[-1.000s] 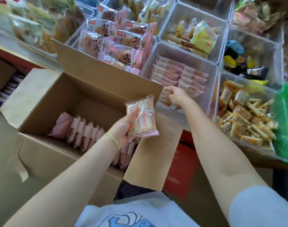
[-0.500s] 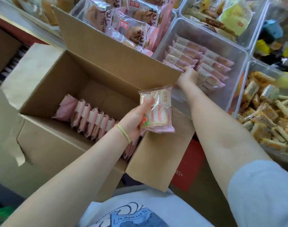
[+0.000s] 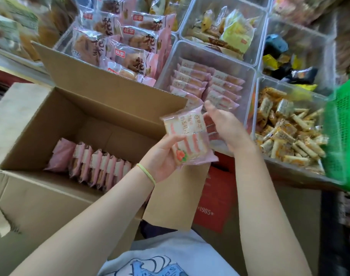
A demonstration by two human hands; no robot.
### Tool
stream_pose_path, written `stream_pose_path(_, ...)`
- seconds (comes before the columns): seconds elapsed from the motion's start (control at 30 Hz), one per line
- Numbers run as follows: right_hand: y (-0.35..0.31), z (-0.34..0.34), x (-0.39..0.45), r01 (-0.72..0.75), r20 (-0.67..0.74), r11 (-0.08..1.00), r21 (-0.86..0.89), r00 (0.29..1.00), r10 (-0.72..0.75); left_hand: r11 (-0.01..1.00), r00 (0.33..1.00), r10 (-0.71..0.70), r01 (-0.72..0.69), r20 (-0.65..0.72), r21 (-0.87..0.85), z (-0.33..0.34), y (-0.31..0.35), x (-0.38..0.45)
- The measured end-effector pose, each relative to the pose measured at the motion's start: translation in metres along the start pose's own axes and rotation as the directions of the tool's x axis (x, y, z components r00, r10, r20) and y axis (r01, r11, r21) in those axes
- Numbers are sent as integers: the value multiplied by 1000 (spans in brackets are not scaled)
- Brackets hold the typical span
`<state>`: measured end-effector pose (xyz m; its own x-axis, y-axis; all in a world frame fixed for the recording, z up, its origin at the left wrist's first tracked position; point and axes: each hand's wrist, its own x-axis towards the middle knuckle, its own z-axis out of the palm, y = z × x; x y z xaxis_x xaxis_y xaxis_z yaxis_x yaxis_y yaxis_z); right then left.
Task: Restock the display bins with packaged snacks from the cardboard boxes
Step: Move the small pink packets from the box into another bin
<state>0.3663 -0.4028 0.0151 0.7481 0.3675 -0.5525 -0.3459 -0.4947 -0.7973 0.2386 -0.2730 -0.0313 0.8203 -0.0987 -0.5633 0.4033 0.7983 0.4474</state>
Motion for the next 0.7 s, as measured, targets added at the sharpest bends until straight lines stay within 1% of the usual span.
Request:
stream_pose_path(0.03, -2, -2, -12, 7, 94, 1000, -16, 996, -5, 999, 999, 32, -32, 44, -2, 7, 0, 3)
stream_pose_path(0.07, -4, -4, -22, 25, 148, 999, -43, 989, -18, 998, 995, 59, -61, 83, 20, 13, -1, 7)
stream_pose_path(0.1, -6, -7, -27, 44, 149, 997, -71, 988, -33, 993, 993, 74, -82, 89, 87, 21, 0, 9)
stream_pose_path(0.13, -6, -11, -27, 66, 108, 993, -97, 993, -55, 976, 995, 87, -96, 55, 197, 28, 2, 11)
stream_pose_path(0.17, -7, -15, -26, 89, 31, 989, -121, 996, -86, 939, 994, 105, -97, -7, 330, 35, 5, 12)
stream_pose_path(0.23, -8, -25, -16, 141, -167, 977, -161, 971, -168, 824, 968, 184, -55, -173, 564, 39, 7, 16)
stream_pose_path(0.27, -8, -31, -9, 167, -265, 967, -195, 940, -216, 760, 934, 259, -40, -245, 649, 36, 7, 18)
stream_pose_path(0.3, -10, -37, -3, 184, -342, 947, -262, 900, -269, 682, 893, 352, -39, -281, 730, 32, 8, 18)
stream_pose_path(0.33, -12, -42, 5, 183, -392, 914, -361, 860, -327, 582, 856, 438, -36, -276, 812, 25, 8, 19)
stream_pose_path(0.37, -14, -47, 15, 166, -409, 868, -469, 830, -380, 475, 839, 486, -17, -246, 880, 19, 9, 19)
stream_pose_path(0.4, -18, -50, 25, 130, -391, 809, -573, 825, -409, 376, 841, 496, 17, -217, 926, 13, 10, 20)
stream_pose_path(0.43, -21, -51, 40, 76, -354, 746, -662, 845, -400, 294, 854, 479, 59, -201, 954, 9, 10, 19)
stream_pose_path(0.47, -23, -49, 56, 18, -305, 677, -735, 884, -354, 241, 870, 453, 93, -196, 966, 6, 10, 19)
stream_pose_path(0.5, -22, -45, 70, -39, -248, 586, -810, 927, -281, 218, 883, 427, 108, -194, 970, 3, 10, 20)
stream_pose_path(0.53, -18, -39, 85, -94, -214, 494, -864, 958, -192, 216, 893, 409, 104, -187, 971, 0, 9, 20)
stream_pose_path(0.57, -11, -32, 99, -127, -202, 417, -900, 969, -141, 227, 899, 400, 93, -180, 970, -1, 9, 19)
stream_pose_path(0.6, -3, -26, 109, -150, -205, 387, -910, 973, -106, 238, 902, 394, 85, -176, 968, -2, 9, 18)
stream_pose_path(0.63, 5, -22, 118, -172, -218, 398, -901, 973, -75, 247, 904, 391, 81, -175, 966, -2, 9, 17)
stream_pose_path(0.7, 24, -18, 134, -159, -199, 434, -887, 979, -47, 253, 904, 391, 77, -175, 964, -1, 12, 14)
